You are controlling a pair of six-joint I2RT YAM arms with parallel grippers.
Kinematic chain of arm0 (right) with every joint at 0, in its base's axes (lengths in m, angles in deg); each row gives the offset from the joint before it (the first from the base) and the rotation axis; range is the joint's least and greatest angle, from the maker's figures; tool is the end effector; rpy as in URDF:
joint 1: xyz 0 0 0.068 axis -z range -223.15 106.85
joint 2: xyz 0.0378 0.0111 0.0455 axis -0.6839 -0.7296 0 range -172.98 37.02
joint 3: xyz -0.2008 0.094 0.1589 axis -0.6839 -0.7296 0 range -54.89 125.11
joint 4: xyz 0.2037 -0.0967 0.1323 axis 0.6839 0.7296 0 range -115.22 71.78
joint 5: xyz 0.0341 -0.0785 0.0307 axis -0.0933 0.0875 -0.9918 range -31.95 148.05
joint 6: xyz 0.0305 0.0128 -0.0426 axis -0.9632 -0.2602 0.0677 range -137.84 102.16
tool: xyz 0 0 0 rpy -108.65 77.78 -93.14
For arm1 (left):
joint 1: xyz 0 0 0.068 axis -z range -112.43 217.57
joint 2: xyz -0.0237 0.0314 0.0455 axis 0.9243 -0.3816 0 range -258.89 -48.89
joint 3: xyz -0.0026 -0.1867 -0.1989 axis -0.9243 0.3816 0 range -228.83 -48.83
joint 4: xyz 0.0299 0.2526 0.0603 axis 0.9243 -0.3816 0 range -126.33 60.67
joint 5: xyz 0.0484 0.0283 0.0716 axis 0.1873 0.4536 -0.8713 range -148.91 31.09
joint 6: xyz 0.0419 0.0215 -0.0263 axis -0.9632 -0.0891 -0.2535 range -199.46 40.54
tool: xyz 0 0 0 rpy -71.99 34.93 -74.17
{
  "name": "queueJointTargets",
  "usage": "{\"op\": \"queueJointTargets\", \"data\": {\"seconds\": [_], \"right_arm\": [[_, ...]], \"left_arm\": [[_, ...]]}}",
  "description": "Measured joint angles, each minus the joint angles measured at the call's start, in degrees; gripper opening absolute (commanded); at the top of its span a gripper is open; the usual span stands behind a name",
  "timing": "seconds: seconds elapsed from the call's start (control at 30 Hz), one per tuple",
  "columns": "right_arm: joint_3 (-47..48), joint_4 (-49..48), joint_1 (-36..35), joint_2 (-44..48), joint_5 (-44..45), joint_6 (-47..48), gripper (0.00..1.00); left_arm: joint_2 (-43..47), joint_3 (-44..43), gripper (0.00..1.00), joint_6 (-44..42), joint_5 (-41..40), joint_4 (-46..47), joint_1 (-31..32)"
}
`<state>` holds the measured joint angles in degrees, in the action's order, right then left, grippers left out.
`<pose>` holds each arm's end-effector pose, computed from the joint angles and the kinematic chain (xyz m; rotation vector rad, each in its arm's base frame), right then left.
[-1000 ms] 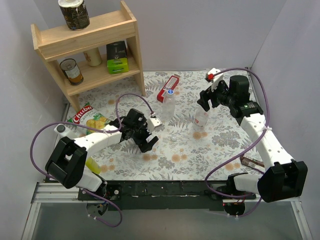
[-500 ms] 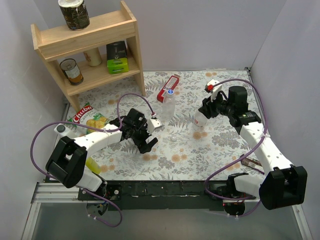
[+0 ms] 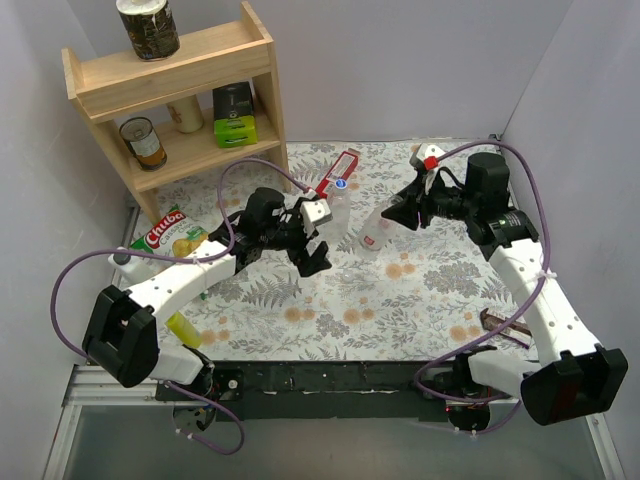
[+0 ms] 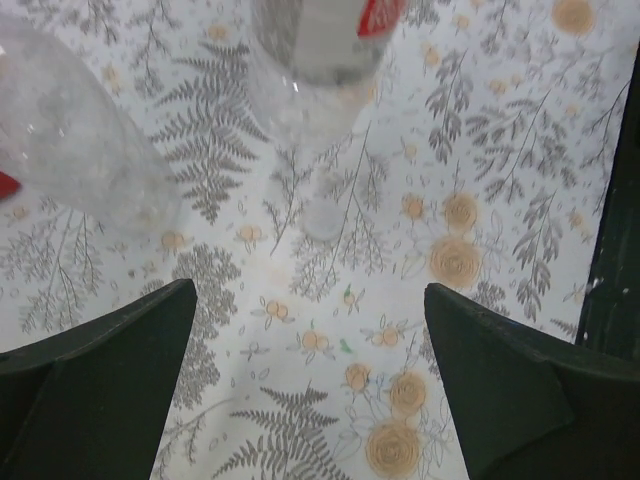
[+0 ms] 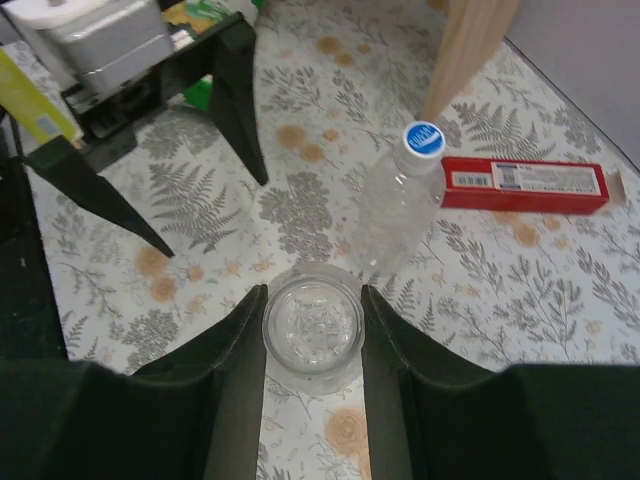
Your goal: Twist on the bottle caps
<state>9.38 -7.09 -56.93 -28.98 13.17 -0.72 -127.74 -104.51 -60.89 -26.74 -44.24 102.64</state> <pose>0.2393 0.0846 0.3735 -0.9816 1.5943 0.7056 0.2343 -0.1879 0.2671 0.6599 2.2652 -1.1145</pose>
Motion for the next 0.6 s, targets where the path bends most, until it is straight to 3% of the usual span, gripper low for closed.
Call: {"op": "queueJointTargets", "data": {"seconds": [0.3,0.6], "right_arm": [[2.5,0.1,-8.0,1.5,-2.9,-8.3,0.01],[5.0,0.1,-8.3,0.1,2.2,-17.8,0.01]], "left_arm": [[-0.1,-0.8,0.98,8.1,1.3,9.8,4.5],[-3.3,-0.9,0.98,11.9,-3.9,13.6,10.2]]}}
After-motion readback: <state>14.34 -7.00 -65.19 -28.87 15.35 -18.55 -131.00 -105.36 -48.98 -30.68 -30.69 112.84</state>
